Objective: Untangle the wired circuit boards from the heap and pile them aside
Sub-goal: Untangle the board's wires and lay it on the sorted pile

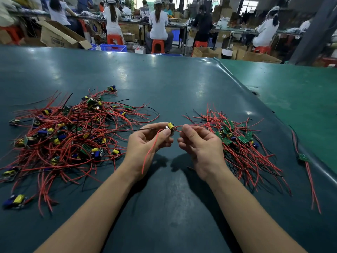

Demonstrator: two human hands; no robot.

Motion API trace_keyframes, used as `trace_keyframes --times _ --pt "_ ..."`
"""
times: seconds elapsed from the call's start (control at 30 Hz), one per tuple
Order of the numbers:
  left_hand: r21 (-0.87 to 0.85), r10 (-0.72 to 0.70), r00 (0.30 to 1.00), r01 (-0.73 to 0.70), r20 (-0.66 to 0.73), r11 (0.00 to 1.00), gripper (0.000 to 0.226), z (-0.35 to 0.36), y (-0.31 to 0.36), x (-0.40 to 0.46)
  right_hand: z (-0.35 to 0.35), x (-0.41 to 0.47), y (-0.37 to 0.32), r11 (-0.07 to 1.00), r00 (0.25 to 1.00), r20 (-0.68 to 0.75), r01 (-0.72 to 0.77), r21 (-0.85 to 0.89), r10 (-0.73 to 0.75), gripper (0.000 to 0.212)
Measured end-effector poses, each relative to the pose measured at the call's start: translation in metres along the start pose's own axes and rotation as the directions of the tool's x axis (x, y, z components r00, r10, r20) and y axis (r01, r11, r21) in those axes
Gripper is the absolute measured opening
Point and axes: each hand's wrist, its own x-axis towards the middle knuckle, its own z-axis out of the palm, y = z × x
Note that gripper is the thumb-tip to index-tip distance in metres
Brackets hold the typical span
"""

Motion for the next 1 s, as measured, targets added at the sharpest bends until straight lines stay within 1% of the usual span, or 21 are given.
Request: trace_keyframes --times 0.07,0.17,0.27,0.33,0.37,0.4,0.43,0.47,0.5,0.53,0.57,0.6,0.63,0.7,0.73,0.83,0.9,1.0 --pt "0.018 -0.024 0.999 0.024 0.037 1.0 0.027 0.0 0.0 -0.001 -0.001 0.001 -0.001 0.997 0.998 -0.012 0.068 -0.036 -0.068 0.01" --pt "0.036 -0.032 0.998 0.03 0.045 0.999 0.028 0.001 0.001 -0.003 -0.003 0.0 0.0 0.977 0.986 -0.014 0.162 -0.137 -0.165 0.008" --pt "0.042 -0.022 0.999 0.02 0.032 0.999 0.028 0.0 0.003 -0.003 0.0 -0.002 0.002 0.97 0.984 0.11 0.161 -0.181 -0.143 0.003" --pt "0.105 0.009 1.0 -0.009 0.004 0.994 0.021 0.001 0.002 -0.002 0.001 -0.003 0.005 0.951 0.98 0.117 0.183 -0.249 -0.158 0.012" --pt "0.159 0.038 0.999 -0.036 -0.013 0.987 0.016 0.002 0.001 -0.002 0.0 -0.002 0.006 0.921 0.975 0.096 0.223 -0.321 -0.202 0.012" --pt "0.226 0.075 0.997 -0.068 -0.021 0.972 0.013 0.004 -0.002 -0.002 -0.002 -0.002 0.007 0.863 0.96 0.082 0.278 -0.422 -0.269 0.008" --pt "0.295 0.106 0.994 -0.096 -0.018 0.951 0.013 0.005 -0.005 -0.003 -0.004 -0.001 0.008 0.785 0.936 0.082 0.334 -0.522 -0.344 0.004" --pt "0.349 0.127 0.992 -0.115 -0.01 0.93 0.013 0.005 -0.007 -0.004 -0.007 0.0 0.01 0.707 0.909 0.092 0.376 -0.599 -0.405 0.006" --pt "0.382 0.139 0.99 -0.127 -0.002 0.915 0.012 0.005 -0.009 -0.004 -0.008 0.0 0.011 0.646 0.887 0.109 0.406 -0.646 -0.448 0.009" --pt "0.395 0.144 0.99 -0.133 0.002 0.909 0.013 0.005 -0.009 -0.005 -0.008 0.0 0.011 0.609 0.877 0.119 0.416 -0.675 -0.466 0.011" --pt "0.4 0.145 0.989 -0.135 0.004 0.906 0.013 0.004 -0.009 -0.004 -0.008 0.0 0.012 0.608 0.883 0.114 0.402 -0.685 -0.456 0.01" --pt "0.399 0.142 0.99 -0.135 0.011 0.907 0.014 0.003 -0.009 -0.004 -0.007 0.0 0.011 0.652 0.906 0.087 0.361 -0.667 -0.413 0.009" --pt "0.39 0.134 0.991 -0.133 0.025 0.911 0.014 0.003 -0.007 -0.004 -0.007 0.001 0.01 0.734 0.938 0.049 0.299 -0.61 -0.342 0.008" --pt "0.341 0.1 0.993 -0.113 0.057 0.933 0.013 0.003 -0.003 -0.004 -0.007 0.002 0.005 0.908 0.988 0.007 0.144 -0.394 -0.154 0.008" --pt "0.3 0.076 0.995 -0.093 0.067 0.949 0.013 0.003 -0.002 -0.004 -0.007 0.003 0.002 0.951 0.996 0.01 0.083 -0.299 -0.084 0.01" --pt "0.183 0.019 0.995 -0.036 0.097 0.982 0.017 0.003 0.002 -0.005 -0.009 0.004 -0.002 0.984 1.0 0.026 0.019 -0.18 -0.014 0.018" --pt "0.151 0.006 0.993 -0.024 0.115 0.988 0.021 0.003 0.002 -0.006 -0.008 0.005 -0.001 0.988 1.0 0.009 -0.006 -0.153 0.008 0.021" --pt "0.084 -0.02 0.993 0.01 0.121 0.996 0.021 0.003 0.001 -0.006 -0.007 0.006 0.001 0.99 1.0 0.004 0.012 -0.14 -0.011 0.021"
